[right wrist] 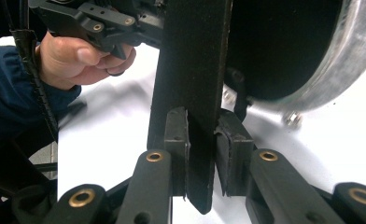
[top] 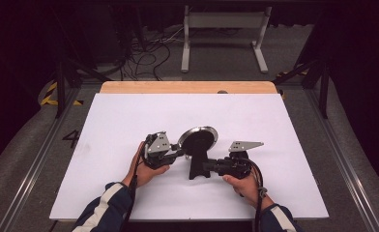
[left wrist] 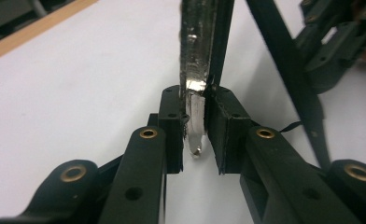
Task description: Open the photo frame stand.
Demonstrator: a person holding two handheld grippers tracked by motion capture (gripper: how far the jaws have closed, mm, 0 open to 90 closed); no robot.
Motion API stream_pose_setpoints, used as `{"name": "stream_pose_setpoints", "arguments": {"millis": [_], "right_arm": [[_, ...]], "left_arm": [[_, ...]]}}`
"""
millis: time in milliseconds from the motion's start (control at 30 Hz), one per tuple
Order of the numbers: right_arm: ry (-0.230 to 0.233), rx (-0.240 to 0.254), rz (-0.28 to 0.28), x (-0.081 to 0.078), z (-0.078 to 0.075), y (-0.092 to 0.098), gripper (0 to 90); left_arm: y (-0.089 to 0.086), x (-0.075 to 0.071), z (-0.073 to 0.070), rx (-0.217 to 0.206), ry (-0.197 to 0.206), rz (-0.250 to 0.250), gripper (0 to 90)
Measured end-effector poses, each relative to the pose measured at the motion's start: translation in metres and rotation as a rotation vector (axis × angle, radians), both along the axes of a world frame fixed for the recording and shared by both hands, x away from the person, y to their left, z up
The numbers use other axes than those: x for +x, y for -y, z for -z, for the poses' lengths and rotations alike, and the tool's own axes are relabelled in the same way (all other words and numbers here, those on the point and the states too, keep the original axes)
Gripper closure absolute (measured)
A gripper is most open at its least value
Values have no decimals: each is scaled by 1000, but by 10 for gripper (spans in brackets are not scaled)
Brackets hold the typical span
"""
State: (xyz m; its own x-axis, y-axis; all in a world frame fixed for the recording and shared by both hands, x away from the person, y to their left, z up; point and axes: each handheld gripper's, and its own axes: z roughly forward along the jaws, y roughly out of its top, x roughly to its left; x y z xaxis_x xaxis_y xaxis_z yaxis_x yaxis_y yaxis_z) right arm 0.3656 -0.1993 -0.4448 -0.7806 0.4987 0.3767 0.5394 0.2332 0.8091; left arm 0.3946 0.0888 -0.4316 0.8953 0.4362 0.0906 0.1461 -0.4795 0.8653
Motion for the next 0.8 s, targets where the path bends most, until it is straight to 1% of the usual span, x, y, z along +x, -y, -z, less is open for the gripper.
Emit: {"name": "stream_pose_setpoints", "arguments": {"millis": [67,133,300,400,533,600,700,733,800], "right_arm": [[1,-7,1,0,0,0,764],[1,-10,8,-1,0,0,762],[3,-23,19,-1,1,1,759],[16,-47,24,-3,0,1,756],[31,-70,39,-5,0,1,745],[42,-96,49,-6,0,0,739],[51,-123,46,-8,1,-1,734],[53,-130,42,-9,2,-2,731],[53,-128,49,-10,2,-2,730]], "left_arm": [[1,1,1,16,24,-24,766],[1,1,2,14,32,-24,765],[5,-3,2,46,80,-38,764],[6,-5,3,54,98,-40,765],[7,-7,4,55,106,-32,771],[7,-10,5,69,119,-24,775],[7,-15,5,97,144,-19,779],[7,-15,6,99,149,-22,778],[7,-16,6,97,147,-23,778]]}}
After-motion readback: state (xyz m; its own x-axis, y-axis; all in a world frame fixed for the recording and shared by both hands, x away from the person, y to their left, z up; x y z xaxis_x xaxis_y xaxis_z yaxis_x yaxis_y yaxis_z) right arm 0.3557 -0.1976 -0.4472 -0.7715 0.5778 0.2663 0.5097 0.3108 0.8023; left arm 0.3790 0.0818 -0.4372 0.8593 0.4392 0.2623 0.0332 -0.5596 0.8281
